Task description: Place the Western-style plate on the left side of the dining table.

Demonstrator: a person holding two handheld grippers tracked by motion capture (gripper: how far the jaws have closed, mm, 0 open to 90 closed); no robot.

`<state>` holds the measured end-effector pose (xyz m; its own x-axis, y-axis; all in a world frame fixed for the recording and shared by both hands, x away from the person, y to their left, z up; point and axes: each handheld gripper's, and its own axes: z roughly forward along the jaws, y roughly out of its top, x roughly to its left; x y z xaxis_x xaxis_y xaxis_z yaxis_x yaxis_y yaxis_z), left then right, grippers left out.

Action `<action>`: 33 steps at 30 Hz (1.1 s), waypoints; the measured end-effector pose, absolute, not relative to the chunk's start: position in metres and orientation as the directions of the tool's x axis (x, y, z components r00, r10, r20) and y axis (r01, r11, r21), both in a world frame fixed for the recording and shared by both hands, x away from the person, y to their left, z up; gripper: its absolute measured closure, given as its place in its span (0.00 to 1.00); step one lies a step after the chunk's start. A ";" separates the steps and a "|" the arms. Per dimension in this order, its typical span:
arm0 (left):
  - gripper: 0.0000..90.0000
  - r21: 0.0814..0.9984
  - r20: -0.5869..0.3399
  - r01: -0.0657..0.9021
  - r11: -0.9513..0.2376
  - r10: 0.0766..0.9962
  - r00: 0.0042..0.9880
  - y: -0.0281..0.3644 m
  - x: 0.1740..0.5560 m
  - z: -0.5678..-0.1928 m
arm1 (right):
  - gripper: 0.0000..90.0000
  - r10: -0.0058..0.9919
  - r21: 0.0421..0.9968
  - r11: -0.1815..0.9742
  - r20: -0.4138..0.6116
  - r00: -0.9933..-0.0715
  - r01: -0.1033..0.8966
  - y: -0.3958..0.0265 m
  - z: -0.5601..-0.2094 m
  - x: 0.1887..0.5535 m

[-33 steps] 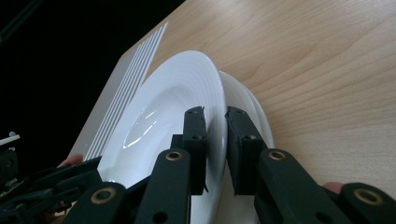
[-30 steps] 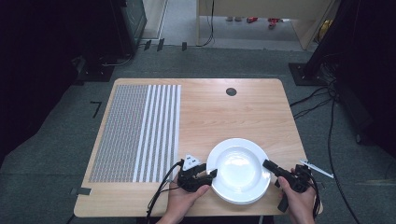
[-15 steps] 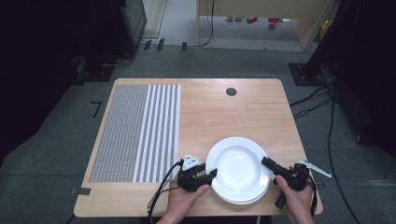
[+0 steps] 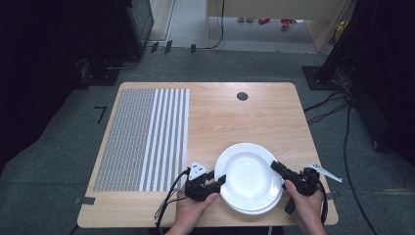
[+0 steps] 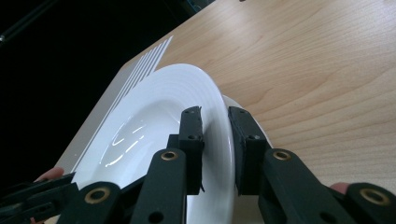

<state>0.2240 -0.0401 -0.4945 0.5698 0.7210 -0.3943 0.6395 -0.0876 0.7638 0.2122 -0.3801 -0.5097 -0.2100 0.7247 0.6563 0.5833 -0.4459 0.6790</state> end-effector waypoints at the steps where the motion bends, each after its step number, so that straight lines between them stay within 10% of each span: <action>1: 0.66 0.761 -0.403 0.644 -0.080 0.720 0.566 -0.040 0.224 -0.495 | 0.85 0.726 0.679 -0.442 0.654 -0.210 0.586 -0.379 -0.511 0.212; 33: 0.78 0.726 -0.531 0.687 0.023 0.652 0.540 -0.015 0.235 -0.487 | 0.88 0.674 0.662 -0.482 0.699 -0.240 0.574 -0.368 -0.496 0.204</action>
